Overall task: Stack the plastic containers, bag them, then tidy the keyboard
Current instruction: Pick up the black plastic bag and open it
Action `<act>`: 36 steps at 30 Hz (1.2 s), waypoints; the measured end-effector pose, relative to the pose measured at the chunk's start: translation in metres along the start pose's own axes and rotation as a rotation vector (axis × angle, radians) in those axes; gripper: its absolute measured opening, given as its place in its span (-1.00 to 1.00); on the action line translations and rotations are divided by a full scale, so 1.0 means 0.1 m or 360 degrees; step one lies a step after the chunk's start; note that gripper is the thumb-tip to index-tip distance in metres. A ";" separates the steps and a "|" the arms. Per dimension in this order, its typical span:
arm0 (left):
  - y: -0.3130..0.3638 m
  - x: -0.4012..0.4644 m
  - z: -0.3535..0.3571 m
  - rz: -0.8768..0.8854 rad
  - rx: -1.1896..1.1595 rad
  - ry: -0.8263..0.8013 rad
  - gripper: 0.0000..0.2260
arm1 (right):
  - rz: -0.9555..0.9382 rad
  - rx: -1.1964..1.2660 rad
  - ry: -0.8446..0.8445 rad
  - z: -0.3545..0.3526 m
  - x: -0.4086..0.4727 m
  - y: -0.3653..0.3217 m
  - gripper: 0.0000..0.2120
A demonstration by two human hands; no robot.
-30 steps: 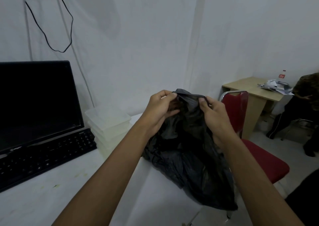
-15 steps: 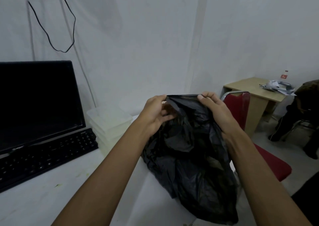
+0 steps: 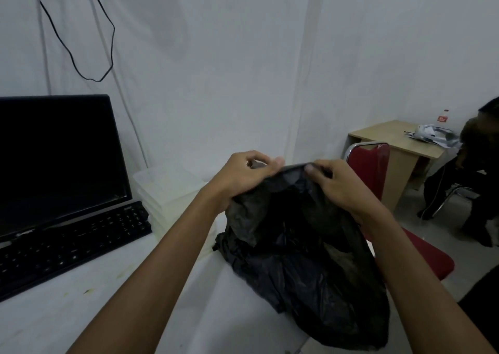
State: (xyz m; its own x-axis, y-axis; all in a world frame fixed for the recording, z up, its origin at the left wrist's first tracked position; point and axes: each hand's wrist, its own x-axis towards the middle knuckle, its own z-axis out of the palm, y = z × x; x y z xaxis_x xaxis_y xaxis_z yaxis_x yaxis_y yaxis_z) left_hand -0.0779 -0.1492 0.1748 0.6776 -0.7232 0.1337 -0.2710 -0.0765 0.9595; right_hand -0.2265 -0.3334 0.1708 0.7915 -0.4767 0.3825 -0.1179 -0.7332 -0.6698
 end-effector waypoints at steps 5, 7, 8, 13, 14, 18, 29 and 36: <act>0.01 -0.04 0.07 0.0108 0.0945 -0.0098 -0.56 | 0.0308 0.0552 0.0347 0.06 0.12 0.03 -0.55; -0.04 -0.01 0.10 0.0146 0.0861 -0.0001 -0.54 | 0.0355 0.0663 0.0395 0.09 0.18 0.05 -0.64; -0.06 -0.01 0.10 0.0121 0.0634 -0.0023 -0.57 | 0.0335 0.0668 0.0423 0.09 0.19 0.07 -0.72; -0.07 -0.06 0.07 -0.0279 -0.0419 -0.0145 -0.61 | -0.0035 0.0467 0.0392 0.02 0.10 0.10 -0.75; -0.07 -0.05 0.07 -0.0333 -0.0514 -0.0151 -0.61 | -0.0148 0.0292 0.0305 0.00 0.07 0.10 -0.64; -0.05 0.01 0.03 -0.0400 -0.0787 -0.0152 -0.58 | -0.0097 -0.0384 -0.0171 -0.07 -0.01 0.10 -0.39; -0.04 -0.12 -0.10 0.0218 0.0426 -0.0273 -0.64 | 0.0281 0.0432 0.0086 -0.03 0.06 0.04 -0.26; -0.14 -0.03 0.06 0.0164 0.0573 0.0068 -0.52 | 0.0101 0.0431 0.0254 0.00 0.07 -0.04 -0.61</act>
State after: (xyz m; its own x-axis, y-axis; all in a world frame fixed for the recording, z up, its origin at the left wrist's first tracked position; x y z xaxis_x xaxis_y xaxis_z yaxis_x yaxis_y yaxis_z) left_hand -0.0806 -0.1500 0.1598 0.6600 -0.7110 0.2425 -0.5569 -0.2466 0.7931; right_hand -0.2203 -0.3340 0.1760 0.6810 -0.6031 0.4154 0.0170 -0.5540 -0.8323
